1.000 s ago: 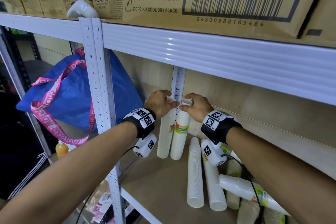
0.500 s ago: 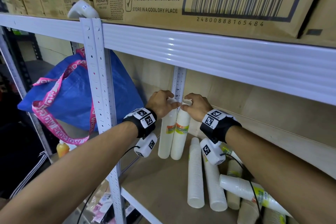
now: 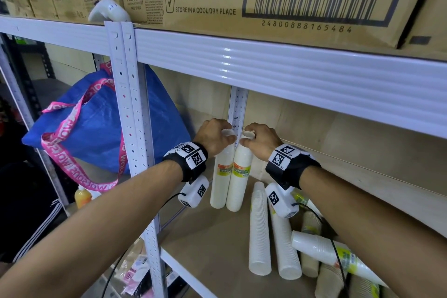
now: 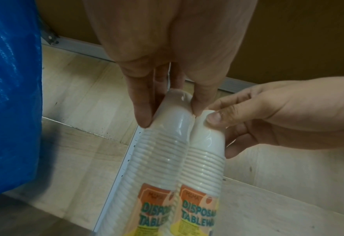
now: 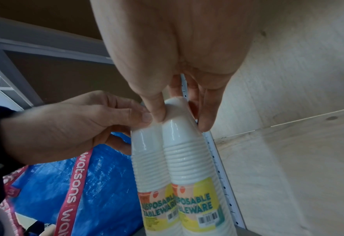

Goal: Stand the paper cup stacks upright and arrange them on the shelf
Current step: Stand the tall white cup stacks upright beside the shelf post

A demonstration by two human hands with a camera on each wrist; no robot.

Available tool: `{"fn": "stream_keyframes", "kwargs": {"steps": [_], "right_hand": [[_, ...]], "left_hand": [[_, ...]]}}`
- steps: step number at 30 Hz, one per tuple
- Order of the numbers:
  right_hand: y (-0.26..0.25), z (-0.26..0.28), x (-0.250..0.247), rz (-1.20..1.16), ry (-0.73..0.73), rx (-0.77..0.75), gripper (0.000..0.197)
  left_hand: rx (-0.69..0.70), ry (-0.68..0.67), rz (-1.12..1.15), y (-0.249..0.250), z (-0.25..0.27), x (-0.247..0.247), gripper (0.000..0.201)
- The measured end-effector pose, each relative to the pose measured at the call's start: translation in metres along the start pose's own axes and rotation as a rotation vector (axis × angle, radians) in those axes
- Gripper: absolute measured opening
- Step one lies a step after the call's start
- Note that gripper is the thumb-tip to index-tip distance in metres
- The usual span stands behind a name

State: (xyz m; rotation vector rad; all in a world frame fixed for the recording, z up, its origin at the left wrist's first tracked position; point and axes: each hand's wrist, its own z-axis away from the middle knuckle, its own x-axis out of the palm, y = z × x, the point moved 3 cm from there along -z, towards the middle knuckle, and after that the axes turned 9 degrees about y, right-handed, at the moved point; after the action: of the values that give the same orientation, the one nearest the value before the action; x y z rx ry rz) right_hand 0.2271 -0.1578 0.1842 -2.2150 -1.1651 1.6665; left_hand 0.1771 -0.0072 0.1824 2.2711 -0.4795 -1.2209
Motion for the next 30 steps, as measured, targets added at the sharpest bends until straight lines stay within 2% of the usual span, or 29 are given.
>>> {"fn": "stream_keyframes", "kwargs": {"steps": [5,14,18,24,30], "right_hand": [[-0.002,0.002,-0.002,-0.008,-0.006,0.002,0.039],[-0.001,0.013,-0.015,0.0,-0.034,0.038,0.062],[0.006,0.021,-0.035,0.022,-0.028,0.079,0.069],[0.028,0.041,-0.069,0.083,-0.007,0.137,0.067],[0.06,0.079,-0.088,0.144,-0.034,0.177,0.07]], "left_hand": [[-0.018,-0.027,0.005,-0.001,-0.001,0.001,0.02],[-0.018,-0.024,0.029,0.012,-0.002,-0.012,0.045],[0.013,0.014,0.087,0.031,-0.005,-0.022,0.045],[0.078,0.021,0.155,0.074,0.005,-0.019,0.039],[0.157,-0.121,0.153,0.096,0.042,0.011,0.044]]}}
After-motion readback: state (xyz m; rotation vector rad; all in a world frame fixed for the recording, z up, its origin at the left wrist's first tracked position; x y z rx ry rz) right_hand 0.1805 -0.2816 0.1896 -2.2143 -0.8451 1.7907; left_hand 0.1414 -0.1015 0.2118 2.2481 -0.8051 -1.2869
